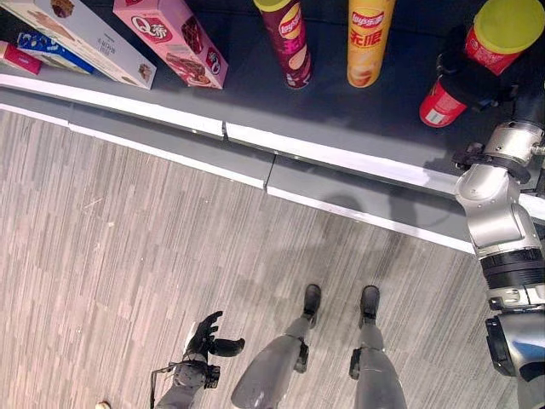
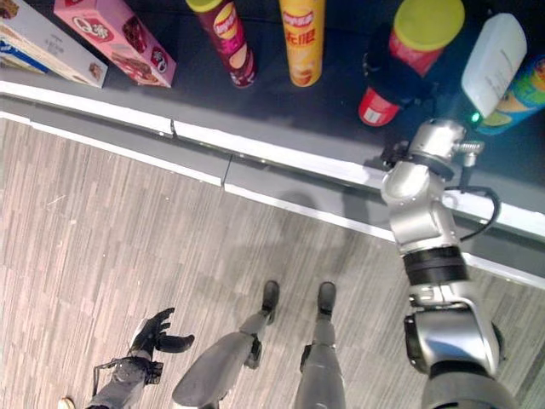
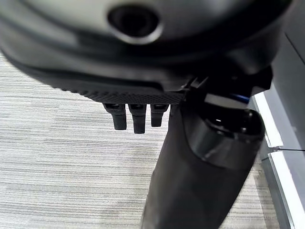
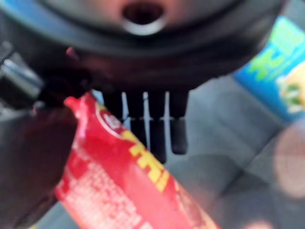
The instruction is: Put the goods on the table back onto the shelves and tidy them up.
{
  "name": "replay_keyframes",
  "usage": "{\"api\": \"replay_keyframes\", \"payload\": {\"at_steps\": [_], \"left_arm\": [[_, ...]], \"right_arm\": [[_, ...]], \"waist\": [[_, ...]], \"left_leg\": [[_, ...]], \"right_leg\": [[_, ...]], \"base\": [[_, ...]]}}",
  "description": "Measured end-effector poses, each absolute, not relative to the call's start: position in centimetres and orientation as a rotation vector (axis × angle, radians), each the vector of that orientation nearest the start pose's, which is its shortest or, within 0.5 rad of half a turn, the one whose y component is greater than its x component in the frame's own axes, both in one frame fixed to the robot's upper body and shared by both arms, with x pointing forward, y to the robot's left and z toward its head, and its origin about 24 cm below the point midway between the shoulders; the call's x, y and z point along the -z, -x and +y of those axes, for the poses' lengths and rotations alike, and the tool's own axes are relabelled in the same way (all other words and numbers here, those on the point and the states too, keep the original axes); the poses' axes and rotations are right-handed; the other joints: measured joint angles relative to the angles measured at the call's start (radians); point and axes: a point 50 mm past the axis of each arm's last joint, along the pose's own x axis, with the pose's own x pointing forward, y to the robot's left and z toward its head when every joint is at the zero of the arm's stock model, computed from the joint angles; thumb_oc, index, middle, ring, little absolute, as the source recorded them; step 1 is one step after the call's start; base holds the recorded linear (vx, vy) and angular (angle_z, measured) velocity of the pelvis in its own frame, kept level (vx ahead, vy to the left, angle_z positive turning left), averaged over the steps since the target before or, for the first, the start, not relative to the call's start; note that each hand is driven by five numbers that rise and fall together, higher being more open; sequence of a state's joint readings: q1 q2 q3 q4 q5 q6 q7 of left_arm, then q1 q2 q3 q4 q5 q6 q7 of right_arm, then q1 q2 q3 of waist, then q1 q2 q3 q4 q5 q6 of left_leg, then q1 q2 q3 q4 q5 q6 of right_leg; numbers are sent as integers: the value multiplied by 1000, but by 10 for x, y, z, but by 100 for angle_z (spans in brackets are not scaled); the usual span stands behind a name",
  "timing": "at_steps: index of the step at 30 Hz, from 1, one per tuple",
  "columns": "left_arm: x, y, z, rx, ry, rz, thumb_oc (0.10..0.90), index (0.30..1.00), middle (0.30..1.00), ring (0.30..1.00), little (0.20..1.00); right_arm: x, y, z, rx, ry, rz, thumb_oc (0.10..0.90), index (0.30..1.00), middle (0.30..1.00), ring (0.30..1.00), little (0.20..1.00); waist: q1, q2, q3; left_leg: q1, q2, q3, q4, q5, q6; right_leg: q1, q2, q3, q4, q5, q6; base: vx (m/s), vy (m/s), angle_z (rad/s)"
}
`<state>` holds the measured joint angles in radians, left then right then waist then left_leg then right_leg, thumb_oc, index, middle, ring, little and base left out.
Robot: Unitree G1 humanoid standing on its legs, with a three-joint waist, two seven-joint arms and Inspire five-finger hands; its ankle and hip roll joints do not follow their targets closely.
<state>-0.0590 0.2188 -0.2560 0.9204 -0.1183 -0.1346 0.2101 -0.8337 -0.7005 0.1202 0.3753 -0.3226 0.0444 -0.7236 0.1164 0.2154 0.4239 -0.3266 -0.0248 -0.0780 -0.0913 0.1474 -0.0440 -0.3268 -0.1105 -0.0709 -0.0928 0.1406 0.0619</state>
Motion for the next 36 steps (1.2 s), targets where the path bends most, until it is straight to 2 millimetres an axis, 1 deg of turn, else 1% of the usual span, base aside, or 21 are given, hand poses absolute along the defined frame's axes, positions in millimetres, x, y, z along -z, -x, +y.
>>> {"api": "replay_keyframes", "payload": {"at_steps": [1, 2, 4, 7, 11, 14, 16, 23, 27, 30, 36], "left_arm": [[118, -184, 196, -88, -292, 720, 800, 900, 900, 900, 900], [116, -187, 195, -83, -292, 708, 800, 900, 900, 900, 900], [112, -194, 194, -79, -297, 685, 800, 900, 900, 900, 900], [112, -194, 197, -84, -304, 683, 800, 900, 900, 900, 900], [114, -190, 198, -86, -306, 701, 800, 900, 900, 900, 900], [113, -192, 197, -84, -304, 691, 800, 900, 900, 900, 900], [110, -195, 196, -81, -301, 673, 800, 900, 900, 900, 900], [110, -194, 196, -80, -301, 672, 800, 900, 900, 900, 900], [110, -195, 196, -80, -301, 665, 800, 900, 900, 900, 900], [110, -195, 197, -81, -304, 666, 800, 900, 900, 900, 900], [110, -195, 197, -81, -303, 664, 800, 900, 900, 900, 900]], "right_arm": [[-276, -341, -255, 828, 824, -745, 400, 300, 300, 300, 300], [-275, -342, -257, 834, 826, -735, 400, 300, 300, 300, 300], [-275, -342, -257, 835, 828, -730, 400, 300, 300, 300, 300], [-274, -343, -256, 830, 830, -730, 400, 300, 300, 300, 300], [-273, -343, -257, 835, 835, -725, 400, 300, 300, 300, 300], [-270, -344, -261, 865, 838, -710, 400, 300, 300, 300, 300], [-272, -344, -267, 902, 832, -702, 400, 300, 300, 300, 300], [-278, -348, -274, 944, 833, -677, 400, 300, 300, 300, 300], [-290, -348, -289, 1004, 860, -654, 400, 300, 300, 300, 300], [-293, -347, -296, 1024, 871, -642, 400, 300, 300, 300, 300], [-297, -348, -295, 1026, 865, -644, 400, 300, 300, 300, 300]], "waist": [[-2, -2, 2], [-7, -2, 2], [9, -2, 2], [35, -2, 2], [25, -3, 1], [9, -3, 1], [1, -3, 1], [-1, -3, 1], [7, -3, 0], [6, -2, 0], [6, 3, -3]], "left_leg": [[-4, -10, 4, 1, -6, 9], [-7, -17, -4, 1, -5, 9], [-8, -30, -14, 1, -4, 10], [-9, -31, -16, 1, -3, 11], [-9, -27, -17, 1, -3, 12], [-9, -24, -16, 1, -3, 12], [-9, -18, -15, 1, -3, 12], [-9, -6, -14, 1, -2, 12], [-9, -6, -14, 1, -2, 12], [-9, -6, -14, 1, -2, 12], [-14, -6, -14, 1, -2, 12]], "right_leg": [[-1, -8, 4, 0, 2, 4], [-1, -16, -1, -1, 5, 17], [1, -30, -2, -1, 6, 29], [3, -31, -3, -1, 2, 36], [3, -26, -3, -1, 3, 36], [3, -23, -3, -1, 3, 36], [3, -17, -2, -1, 3, 36], [2, -5, -1, -1, 3, 35], [1, -5, -1, -1, 3, 35], [1, -5, -1, -1, 3, 35], [-5, -5, 0, -1, 3, 35]], "base": [[2, 6, 5], [-1, 7, 24], [-3, 1, 19], [0, 3, 4], [0, 0, 0], [0, 0, 0], [2, -11, -3], [0, -2, 0], [0, 0, 0], [0, 0, 0], [0, 0, 0]]}}
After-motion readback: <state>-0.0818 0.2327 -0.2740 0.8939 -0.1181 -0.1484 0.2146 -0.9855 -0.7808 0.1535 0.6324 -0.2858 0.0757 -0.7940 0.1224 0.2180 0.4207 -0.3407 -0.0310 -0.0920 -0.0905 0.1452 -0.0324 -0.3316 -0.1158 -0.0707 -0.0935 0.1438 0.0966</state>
